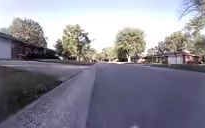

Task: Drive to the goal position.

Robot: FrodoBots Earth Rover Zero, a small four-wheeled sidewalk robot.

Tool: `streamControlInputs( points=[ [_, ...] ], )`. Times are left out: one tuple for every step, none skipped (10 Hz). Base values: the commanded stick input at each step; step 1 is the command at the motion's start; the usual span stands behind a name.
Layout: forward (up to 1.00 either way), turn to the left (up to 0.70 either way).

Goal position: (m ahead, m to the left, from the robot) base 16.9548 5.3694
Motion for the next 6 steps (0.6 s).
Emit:
streamControlInputs(
  points=[
    [0.97, 0.00],
    [0.97, 0.00],
    [0.96, 0.00],
    [0.96, 0.00],
    [0.97, 0.00],
    [0.98, 0.00]
  ],
)
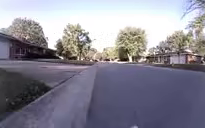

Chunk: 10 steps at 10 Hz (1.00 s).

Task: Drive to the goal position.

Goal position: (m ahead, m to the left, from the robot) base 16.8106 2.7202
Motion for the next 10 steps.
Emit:
streamControlInputs(
  points=[
    [0.98, 0.00],
    [0.98, 0.00],
    [0.98, 0.00],
    [0.98, 0.00],
    [0.98, 0.00],
    [0.98, 0.00],
    [0.98, 0.00],
    [0.98, 0.00],
    [0.98, 0.00],
    [0.98, 0.00]
  ],
)
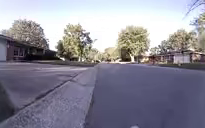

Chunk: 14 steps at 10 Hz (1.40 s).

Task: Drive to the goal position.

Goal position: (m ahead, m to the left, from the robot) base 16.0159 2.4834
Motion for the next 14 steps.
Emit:
streamControlInputs(
  points=[
    [0.98, 0.00],
    [0.98, 0.00],
    [0.98, 0.00],
    [0.98, 0.00],
    [0.98, 0.00],
    [0.98, 0.00],
    [0.96, 0.00],
    [0.96, 0.00],
    [0.96, 0.00],
    [0.97, 0.00],
    [0.97, 0.00],
    [0.97, 0.00],
    [0.97, 0.00],
    [0.97, 0.00]
  ],
)
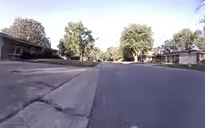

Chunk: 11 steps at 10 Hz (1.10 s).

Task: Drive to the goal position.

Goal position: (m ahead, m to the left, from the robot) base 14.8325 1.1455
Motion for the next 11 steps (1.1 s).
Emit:
streamControlInputs(
  points=[
    [1.00, 0.00],
    [1.00, 0.00],
    [1.00, 0.00],
    [1.00, 0.00],
    [1.00, 0.00],
    [1.00, 0.00],
    [1.00, -0.16],
    [1.00, -0.34],
    [1.00, -0.28],
    [1.00, -0.12],
    [1.00, -0.03]
  ],
)
